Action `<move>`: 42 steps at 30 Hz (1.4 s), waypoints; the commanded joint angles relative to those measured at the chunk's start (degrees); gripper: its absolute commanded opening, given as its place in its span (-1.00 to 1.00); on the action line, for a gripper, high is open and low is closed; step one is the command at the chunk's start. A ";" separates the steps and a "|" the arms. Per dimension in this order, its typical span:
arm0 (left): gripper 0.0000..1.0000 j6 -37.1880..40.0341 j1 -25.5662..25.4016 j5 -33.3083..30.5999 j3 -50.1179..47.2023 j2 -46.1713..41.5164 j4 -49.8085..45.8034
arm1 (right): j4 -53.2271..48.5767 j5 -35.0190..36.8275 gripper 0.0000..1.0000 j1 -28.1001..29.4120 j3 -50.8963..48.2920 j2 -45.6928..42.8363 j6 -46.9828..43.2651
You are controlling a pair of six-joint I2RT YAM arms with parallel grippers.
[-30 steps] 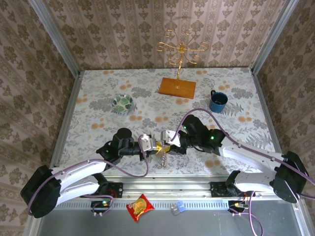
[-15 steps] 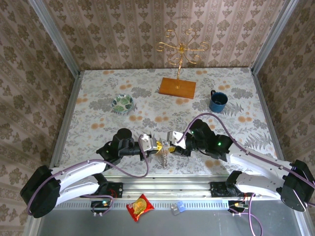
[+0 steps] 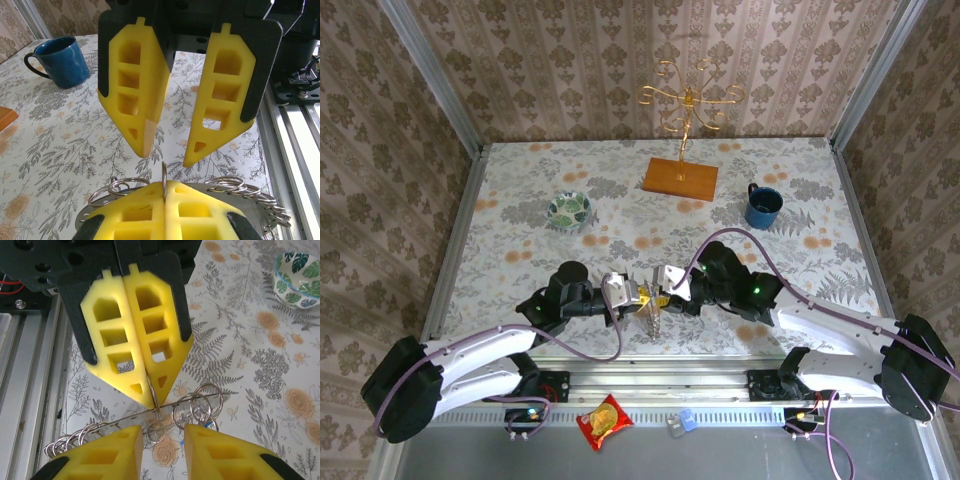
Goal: Put the keys on the keyring
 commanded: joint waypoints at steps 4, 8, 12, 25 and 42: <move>-1.00 -1.31 -0.36 0.48 -0.27 -0.83 2.55 | 3.26 -1.83 -0.51 0.89 2.06 2.24 0.27; -1.00 -1.24 -0.40 0.47 -0.28 -0.88 2.53 | 3.09 -2.24 -0.69 1.09 2.31 2.98 0.02; -1.00 -1.26 -0.42 0.41 -0.20 -0.79 2.43 | 3.09 -2.82 -0.87 1.26 2.58 3.04 -0.09; -1.00 -1.17 -0.44 0.40 0.07 -0.60 2.15 | 1.52 -5.72 -0.89 1.41 3.80 4.21 0.00; -0.84 -1.43 -0.43 1.41 0.53 -0.08 4.47 | -0.06 -7.77 -1.00 1.52 4.78 5.28 -0.26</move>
